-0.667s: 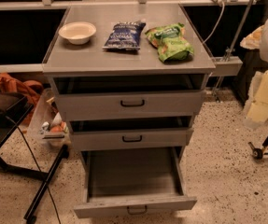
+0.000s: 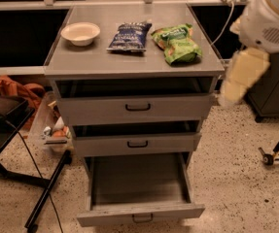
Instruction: Place blue chip bag into bottom drawer
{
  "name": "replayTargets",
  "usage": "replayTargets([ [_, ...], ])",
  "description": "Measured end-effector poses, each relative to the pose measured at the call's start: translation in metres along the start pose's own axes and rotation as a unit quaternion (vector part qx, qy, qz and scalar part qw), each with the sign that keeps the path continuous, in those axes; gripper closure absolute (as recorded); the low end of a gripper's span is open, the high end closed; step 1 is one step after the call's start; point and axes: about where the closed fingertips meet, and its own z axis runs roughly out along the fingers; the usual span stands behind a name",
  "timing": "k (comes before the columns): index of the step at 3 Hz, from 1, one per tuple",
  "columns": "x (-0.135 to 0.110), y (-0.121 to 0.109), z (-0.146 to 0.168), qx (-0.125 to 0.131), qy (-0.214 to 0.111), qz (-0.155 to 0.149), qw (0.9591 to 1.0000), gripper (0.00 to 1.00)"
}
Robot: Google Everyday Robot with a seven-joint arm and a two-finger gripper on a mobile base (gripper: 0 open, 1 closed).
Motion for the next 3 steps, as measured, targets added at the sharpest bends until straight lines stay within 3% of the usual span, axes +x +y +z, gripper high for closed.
replayTargets([
  [1,-0.058,-0.055,0.026,0.025,-0.041,0.045,0.9978,0.0],
  [2,-0.117,-0.115,0.057,0.036,-0.086,0.1,0.9906,0.0],
  [3,-0.152,-0.157,0.105,0.009,-0.105,0.18,0.978,0.0],
])
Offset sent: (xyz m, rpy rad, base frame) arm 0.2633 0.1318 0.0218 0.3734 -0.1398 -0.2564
